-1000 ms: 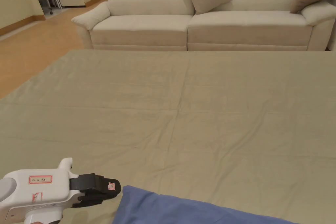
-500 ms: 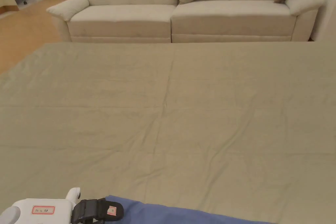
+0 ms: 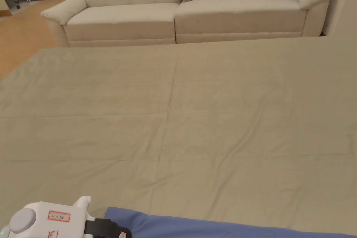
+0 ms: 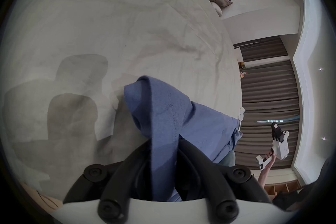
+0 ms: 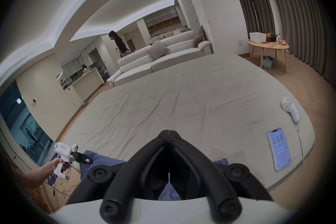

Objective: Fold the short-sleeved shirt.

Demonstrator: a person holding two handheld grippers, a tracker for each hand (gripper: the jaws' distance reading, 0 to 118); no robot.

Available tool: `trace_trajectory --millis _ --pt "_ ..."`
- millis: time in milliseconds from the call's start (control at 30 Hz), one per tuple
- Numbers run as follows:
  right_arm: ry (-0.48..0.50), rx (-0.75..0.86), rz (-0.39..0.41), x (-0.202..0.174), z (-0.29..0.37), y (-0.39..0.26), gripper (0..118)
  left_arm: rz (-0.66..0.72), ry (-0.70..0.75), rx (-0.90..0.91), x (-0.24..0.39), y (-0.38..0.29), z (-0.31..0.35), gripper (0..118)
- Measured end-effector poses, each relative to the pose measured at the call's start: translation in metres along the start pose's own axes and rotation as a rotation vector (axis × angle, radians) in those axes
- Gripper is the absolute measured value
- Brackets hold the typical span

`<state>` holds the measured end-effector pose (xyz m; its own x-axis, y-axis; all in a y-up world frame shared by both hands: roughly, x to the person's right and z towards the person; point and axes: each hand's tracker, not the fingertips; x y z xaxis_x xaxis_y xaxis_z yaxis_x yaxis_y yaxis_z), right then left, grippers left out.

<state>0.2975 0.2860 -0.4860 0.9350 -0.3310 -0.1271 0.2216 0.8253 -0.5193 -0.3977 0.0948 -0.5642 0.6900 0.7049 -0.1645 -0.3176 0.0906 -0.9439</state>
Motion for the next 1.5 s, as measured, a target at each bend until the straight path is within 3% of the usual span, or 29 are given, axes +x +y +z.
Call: trace_trajectory --millis 67,267,467,667,733,833,900,967,1067,1267,1367,1400,1433,1467,1500 --pt "0.009 0.001 -0.012 0.000 0.002 0.000 0 0.054 0.000 0.001 -0.004 0.004 0.008 4" --pt "-0.009 -0.004 0.021 -0.006 0.007 -0.002 0 0.033 0.004 0.026 0.019 0.010 0.038 4" --pt "-0.025 -0.022 0.024 -0.016 0.003 -0.003 0 0.132 -0.009 0.120 -0.007 0.009 0.099 4" --pt "-0.004 -0.033 0.054 -0.033 -0.002 -0.004 0 0.176 0.246 0.204 -0.036 0.013 0.167 4" --pt "0.001 -0.039 0.062 -0.034 -0.005 -0.003 0 0.225 0.268 0.244 -0.025 0.002 0.170 4" --pt "0.013 -0.044 0.067 -0.035 -0.008 -0.003 0 0.117 0.310 0.237 0.021 -0.018 0.155 4" --pt "0.032 -0.042 0.065 -0.034 -0.007 -0.003 0 0.083 0.222 0.244 0.067 -0.038 0.137 4" --pt "0.050 -0.035 0.065 -0.033 -0.004 -0.005 0 -0.062 0.206 0.230 0.110 -0.049 0.115 4" --pt "0.067 -0.021 0.062 -0.028 0.004 -0.006 0 -0.160 0.099 0.198 0.162 -0.059 0.067 4" --pt "0.092 0.001 0.038 -0.013 0.027 -0.011 0 -0.130 -0.005 0.069 0.201 -0.059 -0.059 4" --pt "0.088 -0.003 0.029 -0.004 0.036 -0.014 0 -0.122 -0.051 0.033 0.205 -0.060 -0.086 6" --pt "0.083 -0.004 0.030 -0.001 0.040 -0.015 0 -0.082 -0.055 0.028 0.199 -0.057 -0.088 15" --pt "0.078 -0.005 0.033 0.001 0.042 -0.016 0 -0.069 -0.053 0.017 0.196 -0.054 -0.086 42" --pt "0.067 -0.007 0.038 0.004 0.045 -0.017 0 -0.060 -0.056 0.024 0.196 -0.057 -0.078 90" --pt "0.060 -0.007 0.038 0.007 0.046 -0.019 0 -0.062 -0.050 0.042 0.192 -0.057 -0.071 115"
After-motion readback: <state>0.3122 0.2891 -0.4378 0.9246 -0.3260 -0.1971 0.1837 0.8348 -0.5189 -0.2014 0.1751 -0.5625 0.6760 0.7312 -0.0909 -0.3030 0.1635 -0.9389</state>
